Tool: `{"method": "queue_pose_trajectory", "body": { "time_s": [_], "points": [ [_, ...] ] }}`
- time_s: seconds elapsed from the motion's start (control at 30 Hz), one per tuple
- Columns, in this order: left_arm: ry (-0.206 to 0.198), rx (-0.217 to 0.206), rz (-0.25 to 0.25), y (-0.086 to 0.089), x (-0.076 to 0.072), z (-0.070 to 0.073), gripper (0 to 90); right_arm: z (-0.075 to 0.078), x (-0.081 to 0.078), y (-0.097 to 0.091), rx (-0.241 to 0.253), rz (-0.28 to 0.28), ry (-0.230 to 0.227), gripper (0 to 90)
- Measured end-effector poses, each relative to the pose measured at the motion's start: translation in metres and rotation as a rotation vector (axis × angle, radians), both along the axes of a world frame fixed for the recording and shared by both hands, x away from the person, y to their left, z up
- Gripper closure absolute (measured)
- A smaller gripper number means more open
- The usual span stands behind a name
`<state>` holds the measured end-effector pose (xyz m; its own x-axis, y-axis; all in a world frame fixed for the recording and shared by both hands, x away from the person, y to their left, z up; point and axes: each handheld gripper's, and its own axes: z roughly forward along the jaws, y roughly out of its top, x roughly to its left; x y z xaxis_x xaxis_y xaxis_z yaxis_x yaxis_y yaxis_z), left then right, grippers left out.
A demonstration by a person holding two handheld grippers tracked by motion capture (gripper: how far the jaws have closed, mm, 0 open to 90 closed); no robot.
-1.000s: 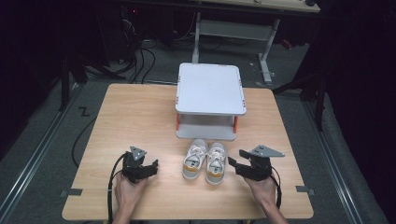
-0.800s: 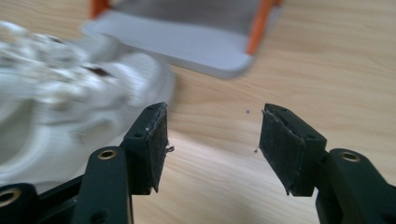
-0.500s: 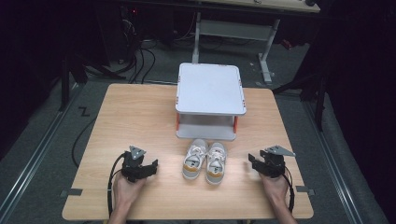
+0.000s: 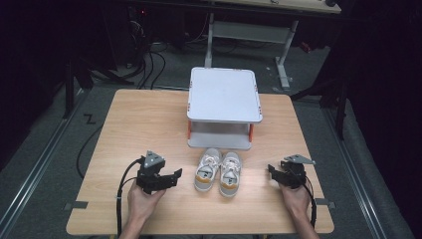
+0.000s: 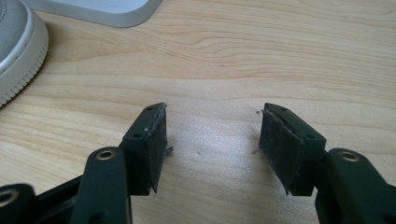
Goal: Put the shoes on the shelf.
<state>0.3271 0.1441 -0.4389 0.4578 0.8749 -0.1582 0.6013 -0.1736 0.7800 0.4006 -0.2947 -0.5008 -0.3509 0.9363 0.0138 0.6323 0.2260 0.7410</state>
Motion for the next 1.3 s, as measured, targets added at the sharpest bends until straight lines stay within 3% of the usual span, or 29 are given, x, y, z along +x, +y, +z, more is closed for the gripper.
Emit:
{"method": "queue_pose_trajectory", "body": {
  "time_s": [0.07,0.2,0.3,0.53,0.63,0.87,1.07,1.3],
  "points": [
    [0.008,0.02,-0.038,-0.015,-0.004,0.007,29.9,0.0,0.0,-0.001,0.007,-0.003,0.002,40.4],
    [0.004,0.053,-0.101,-0.042,-0.008,0.017,30.2,0.0,-0.001,0.004,-0.042,0.001,-0.008,40.1],
    [0.017,0.069,-0.129,-0.062,-0.007,0.022,31.3,0.0,-0.001,0.003,-0.038,0.0,-0.006,39.8],
    [0.076,0.094,-0.146,-0.093,0.005,0.018,32.0,0.0,-0.002,0.003,-0.039,-0.001,-0.006,39.7],
    [0.08,0.119,-0.149,-0.104,0.008,0.015,34.6,0.0,-0.002,0.003,-0.039,-0.001,-0.006,39.7],
    [0.128,0.132,-0.113,-0.119,0.017,0.007,36.1,0.0,-0.002,0.003,-0.04,-0.001,-0.007,39.8],
    [0.138,0.156,-0.101,-0.13,0.019,0.003,40.7,0.0,-0.002,0.003,-0.039,-0.001,-0.007,40.0],
    [0.154,0.135,-0.095,-0.133,0.021,0.003,44.2,0.0,-0.002,0.004,-0.04,0.0,-0.007,40.3]
  ]
}}
